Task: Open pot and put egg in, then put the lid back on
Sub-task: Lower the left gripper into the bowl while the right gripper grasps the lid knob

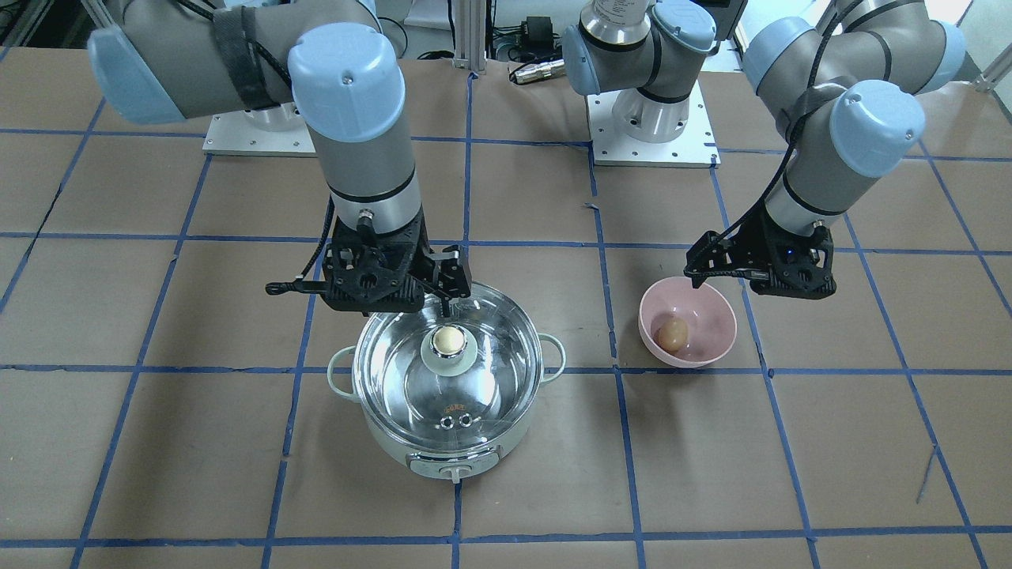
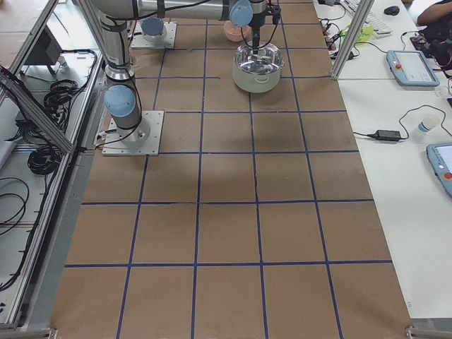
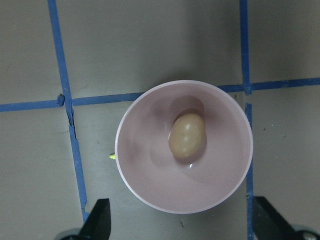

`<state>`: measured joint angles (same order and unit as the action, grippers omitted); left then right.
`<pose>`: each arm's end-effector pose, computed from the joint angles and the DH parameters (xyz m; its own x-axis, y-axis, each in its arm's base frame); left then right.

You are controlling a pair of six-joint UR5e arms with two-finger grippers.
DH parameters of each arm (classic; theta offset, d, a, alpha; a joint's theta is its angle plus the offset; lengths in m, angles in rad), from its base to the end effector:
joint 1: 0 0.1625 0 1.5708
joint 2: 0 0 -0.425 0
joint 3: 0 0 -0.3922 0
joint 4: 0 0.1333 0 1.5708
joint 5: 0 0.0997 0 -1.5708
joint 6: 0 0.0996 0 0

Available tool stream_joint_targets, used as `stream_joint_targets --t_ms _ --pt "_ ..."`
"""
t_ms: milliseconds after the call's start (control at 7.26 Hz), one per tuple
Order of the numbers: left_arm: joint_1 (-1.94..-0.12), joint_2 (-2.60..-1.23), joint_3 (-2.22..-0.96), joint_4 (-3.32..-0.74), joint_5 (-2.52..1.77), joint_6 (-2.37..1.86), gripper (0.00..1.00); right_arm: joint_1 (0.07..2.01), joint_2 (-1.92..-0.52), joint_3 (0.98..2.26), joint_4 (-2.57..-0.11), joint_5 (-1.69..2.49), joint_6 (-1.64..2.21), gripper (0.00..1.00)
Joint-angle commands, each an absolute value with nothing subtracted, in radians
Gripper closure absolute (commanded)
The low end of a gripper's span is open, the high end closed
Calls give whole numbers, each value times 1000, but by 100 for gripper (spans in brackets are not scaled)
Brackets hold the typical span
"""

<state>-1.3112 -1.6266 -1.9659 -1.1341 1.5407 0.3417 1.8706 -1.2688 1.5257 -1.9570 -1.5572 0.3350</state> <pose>-0.0098 -0.4941 0.3150 -0.9961 0.0817 0.0331 0.0818 0.9966 0.0033 0.3110 -0.5501 0.3827 -0.9980 0.0310 -0.0551 0.0373 0.9924 -0.1173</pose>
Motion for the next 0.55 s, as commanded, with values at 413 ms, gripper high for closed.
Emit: stream_joint_targets --t_ms 413 --pt "-1362 -1738 -2112 -777 1552 347 2 1907 -1178 1526 -2111 -1582 344 0"
